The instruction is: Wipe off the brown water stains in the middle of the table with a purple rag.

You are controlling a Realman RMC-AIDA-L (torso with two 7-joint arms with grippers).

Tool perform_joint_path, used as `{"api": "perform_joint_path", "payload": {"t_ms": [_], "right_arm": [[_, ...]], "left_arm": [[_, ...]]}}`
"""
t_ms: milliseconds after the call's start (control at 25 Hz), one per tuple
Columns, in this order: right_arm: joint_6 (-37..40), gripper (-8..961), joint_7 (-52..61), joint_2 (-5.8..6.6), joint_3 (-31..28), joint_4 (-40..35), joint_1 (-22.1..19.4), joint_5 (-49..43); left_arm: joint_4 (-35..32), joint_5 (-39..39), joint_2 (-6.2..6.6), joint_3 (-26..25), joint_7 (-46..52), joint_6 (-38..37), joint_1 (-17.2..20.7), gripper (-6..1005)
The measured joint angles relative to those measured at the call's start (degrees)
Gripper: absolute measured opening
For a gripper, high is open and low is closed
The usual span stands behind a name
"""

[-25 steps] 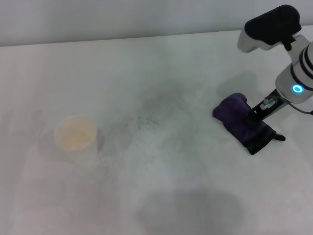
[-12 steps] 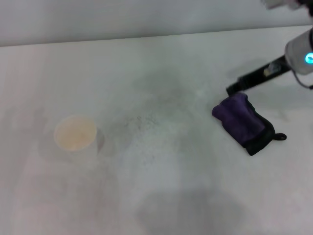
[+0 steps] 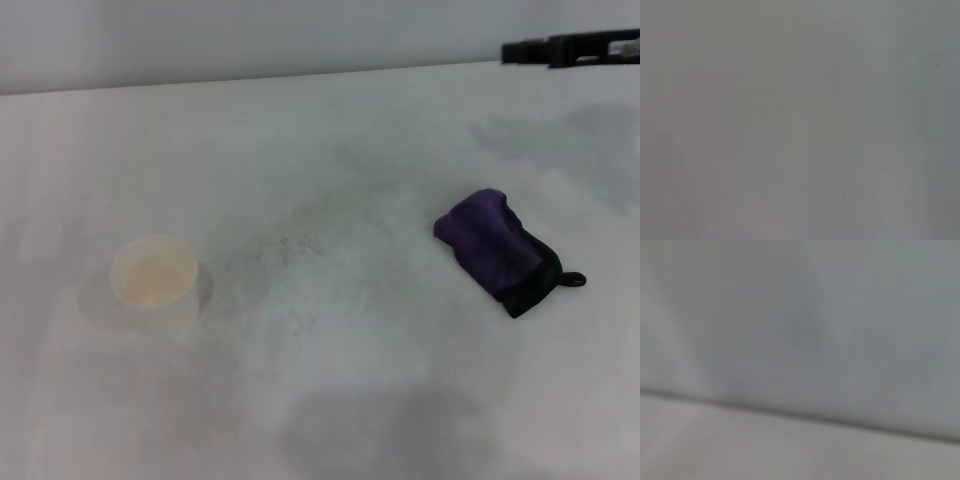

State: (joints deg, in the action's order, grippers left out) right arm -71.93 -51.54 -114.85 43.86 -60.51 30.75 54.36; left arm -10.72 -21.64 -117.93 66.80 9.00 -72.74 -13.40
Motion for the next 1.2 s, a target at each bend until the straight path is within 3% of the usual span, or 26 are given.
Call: {"api": "perform_joint_path", "payload": {"t_ms": [240, 520, 680, 920, 1200], "right_arm": [[3.03, 354, -19.74, 0.00, -11.50, 8.99, -2.38, 11.78], [5.10, 355, -42.92, 0.17, -18.80, 21.02, -7.10, 31.25], [4.74, 356, -58.05, -0.07, -19.90, 27.57, -8.86, 41.13], [-0.65, 358, -88.98, -0.21, -20.02, 46.86, -9.16, 61.04], [-1.77, 360, -104.20, -0.82, -20.15, 55.20, -8.88, 66.84]], "left_arm": [[-0.02, 0.10, -0.04, -0.06, -0.10, 0.40, -0.22, 877], [-0.09, 1.04, -0.32, -0.84, -0.18, 1.03, -0.25, 877], [0.22, 2.55, -0.55, -0.88, -0.71, 1.11, -0.46, 876], [1.51, 5.07, -1.06, -0.89, -1.54, 1.12, -0.83, 876], [3.56, 7.41, -1.42, -0.88, -1.54, 0.52, -1.90, 876]]}}
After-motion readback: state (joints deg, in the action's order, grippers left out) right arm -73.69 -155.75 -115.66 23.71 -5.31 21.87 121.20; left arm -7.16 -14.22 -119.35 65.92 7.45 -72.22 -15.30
